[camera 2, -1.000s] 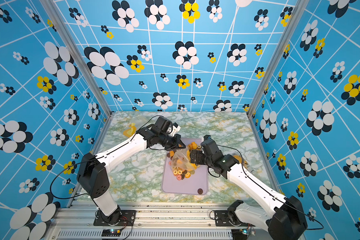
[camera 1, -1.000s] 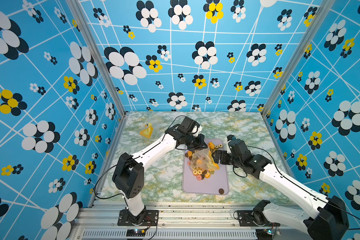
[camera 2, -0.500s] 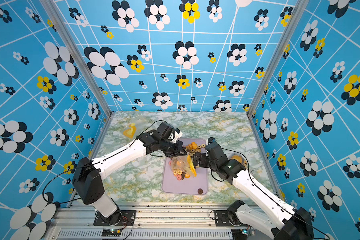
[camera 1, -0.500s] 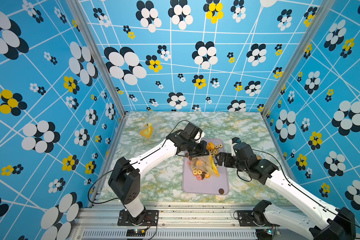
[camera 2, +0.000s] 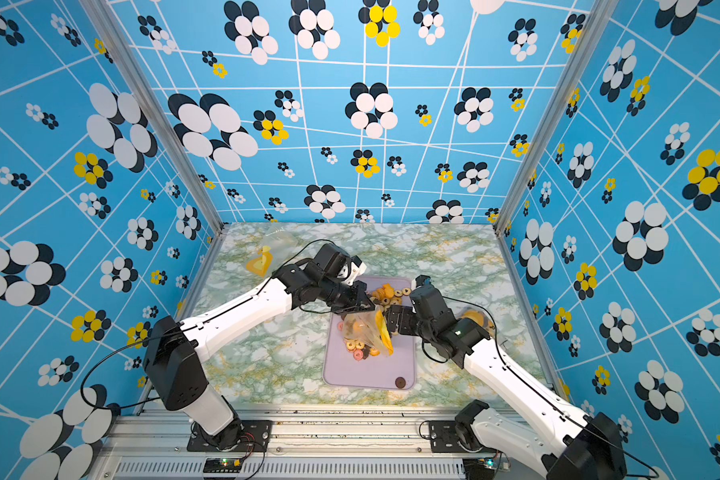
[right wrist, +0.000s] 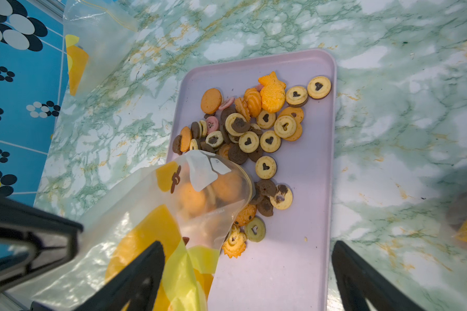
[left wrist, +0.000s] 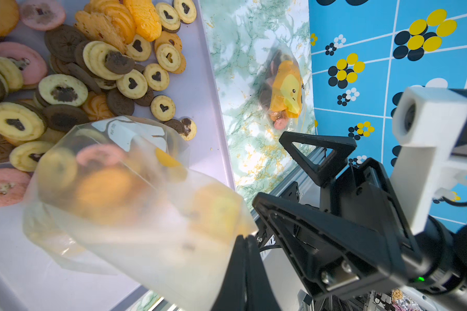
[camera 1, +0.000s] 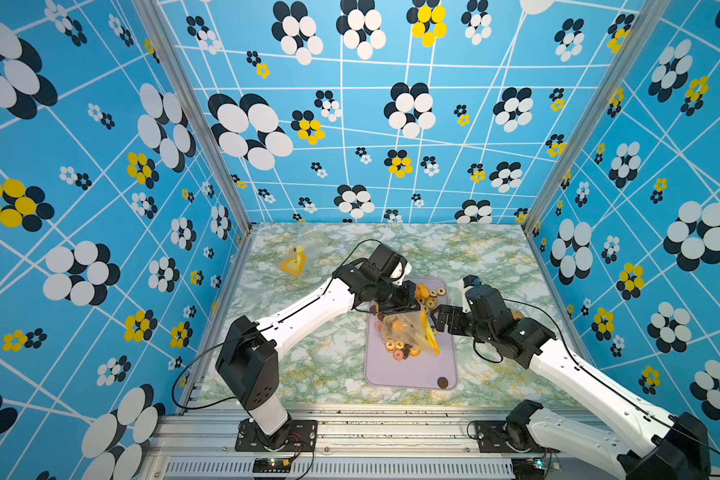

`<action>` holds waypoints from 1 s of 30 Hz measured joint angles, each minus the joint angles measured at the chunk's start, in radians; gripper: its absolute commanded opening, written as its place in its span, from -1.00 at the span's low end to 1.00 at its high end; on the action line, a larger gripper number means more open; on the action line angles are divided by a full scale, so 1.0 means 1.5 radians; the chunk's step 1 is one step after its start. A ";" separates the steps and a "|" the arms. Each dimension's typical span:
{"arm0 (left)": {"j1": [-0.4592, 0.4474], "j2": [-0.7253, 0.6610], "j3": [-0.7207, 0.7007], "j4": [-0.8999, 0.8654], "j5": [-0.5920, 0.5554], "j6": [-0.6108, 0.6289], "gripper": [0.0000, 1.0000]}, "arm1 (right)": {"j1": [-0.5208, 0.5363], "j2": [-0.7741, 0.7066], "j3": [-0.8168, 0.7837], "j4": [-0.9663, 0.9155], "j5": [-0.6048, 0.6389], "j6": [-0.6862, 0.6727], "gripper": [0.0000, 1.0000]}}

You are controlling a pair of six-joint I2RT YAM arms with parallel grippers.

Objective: Pour cookies out of the ziploc bag
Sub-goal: 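Pour the cookies out of the ziploc bag onto the tray.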

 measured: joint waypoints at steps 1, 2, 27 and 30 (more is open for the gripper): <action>0.001 0.000 0.007 -0.004 0.000 0.002 -1.00 | -0.001 0.001 0.000 0.000 0.000 0.000 0.98; 0.003 0.002 0.016 -0.008 0.000 0.004 -1.00 | -0.002 0.002 0.000 0.000 0.000 0.000 0.98; 0.031 0.047 0.049 -0.021 0.021 0.013 -1.00 | -0.021 -0.005 -0.017 0.000 0.000 0.000 0.98; 0.028 0.041 0.059 -0.033 0.020 0.013 -1.00 | -0.022 -0.005 -0.024 0.000 0.000 0.003 0.98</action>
